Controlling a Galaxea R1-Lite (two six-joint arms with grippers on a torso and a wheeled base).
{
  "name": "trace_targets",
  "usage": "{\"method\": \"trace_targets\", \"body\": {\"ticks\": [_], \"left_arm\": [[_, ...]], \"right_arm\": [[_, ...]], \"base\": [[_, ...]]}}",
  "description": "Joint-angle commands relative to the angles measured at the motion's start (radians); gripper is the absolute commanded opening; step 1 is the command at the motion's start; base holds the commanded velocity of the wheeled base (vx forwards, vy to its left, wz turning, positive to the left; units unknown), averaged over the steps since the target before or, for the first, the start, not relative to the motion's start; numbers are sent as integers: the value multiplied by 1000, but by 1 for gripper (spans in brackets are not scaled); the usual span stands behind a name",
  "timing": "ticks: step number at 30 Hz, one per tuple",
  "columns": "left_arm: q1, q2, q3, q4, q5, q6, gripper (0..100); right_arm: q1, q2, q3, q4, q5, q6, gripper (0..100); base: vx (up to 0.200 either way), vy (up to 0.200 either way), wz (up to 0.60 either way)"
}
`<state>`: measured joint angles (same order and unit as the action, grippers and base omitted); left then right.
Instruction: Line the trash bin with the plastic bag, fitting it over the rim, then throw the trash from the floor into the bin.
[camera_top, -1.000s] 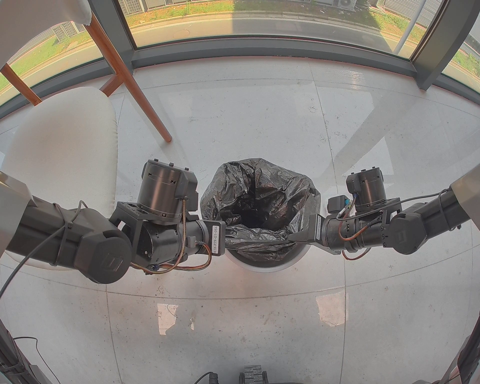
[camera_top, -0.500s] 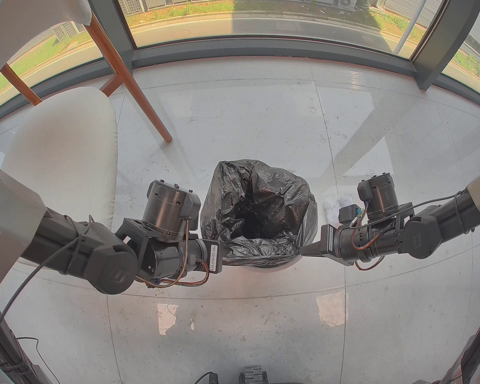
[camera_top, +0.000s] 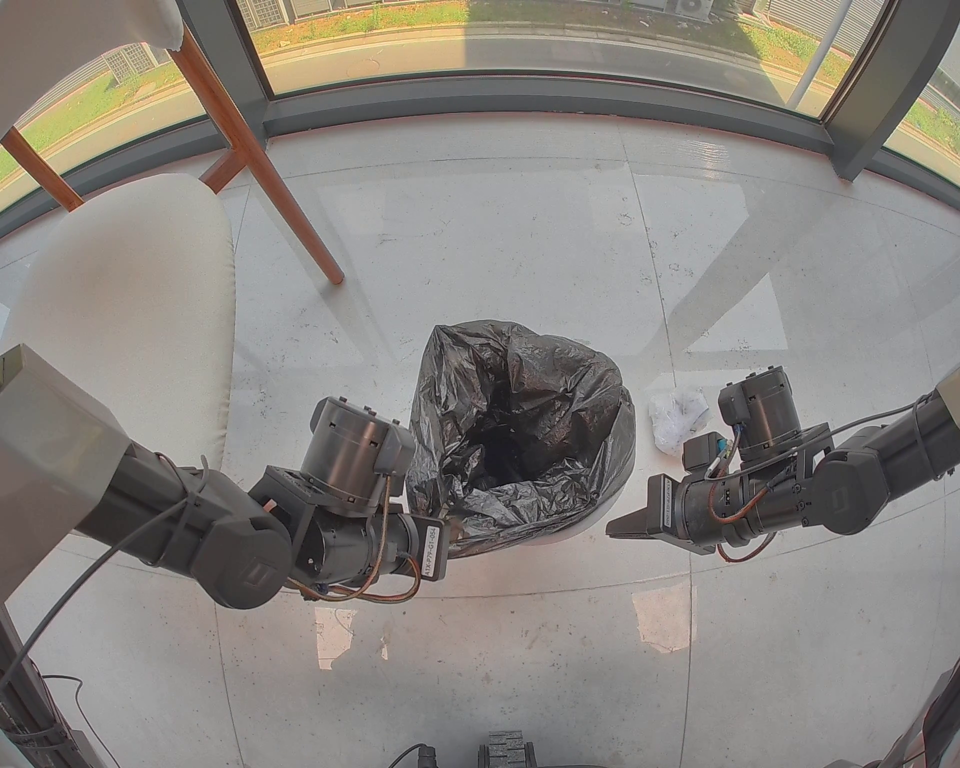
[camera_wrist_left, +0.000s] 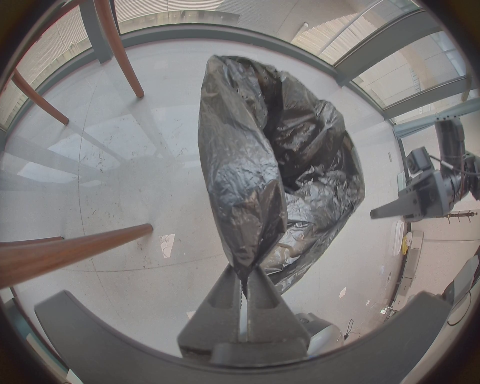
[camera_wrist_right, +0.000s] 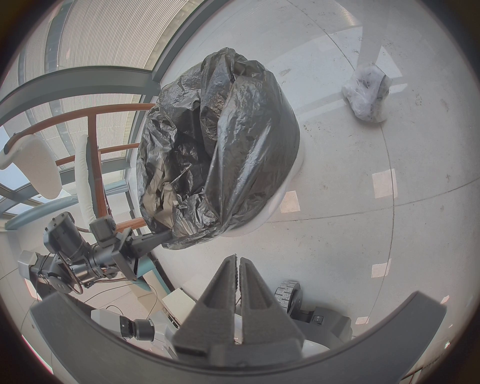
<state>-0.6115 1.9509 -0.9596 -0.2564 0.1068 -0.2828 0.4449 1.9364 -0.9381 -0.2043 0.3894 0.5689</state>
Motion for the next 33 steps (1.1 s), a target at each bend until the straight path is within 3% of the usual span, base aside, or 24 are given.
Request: {"method": "trace_targets", "body": {"ticks": [1, 8, 15, 20, 33], "left_arm": [[-1, 8, 47, -1, -2, 5, 100], [-14, 11, 58, -23, -2, 1, 100], [-14, 3, 62, -84, -2, -1, 100], [-5, -3, 88, -87, -2, -4, 100], [134, -4, 62, -147, 10, 2, 100]], "right_arm": [[-2, -8, 12, 0, 0, 0, 0], [5, -11, 8, 0, -27, -3, 0], [37, 24, -33, -1, -112, -4, 0], [25, 10, -18, -3, -112, 0, 0], [26, -116, 59, -3, -112, -1, 0]], "base": [[0, 0, 0], [0, 0, 0], [0, 0, 0], [0, 0, 0], [0, 0, 0]]}}
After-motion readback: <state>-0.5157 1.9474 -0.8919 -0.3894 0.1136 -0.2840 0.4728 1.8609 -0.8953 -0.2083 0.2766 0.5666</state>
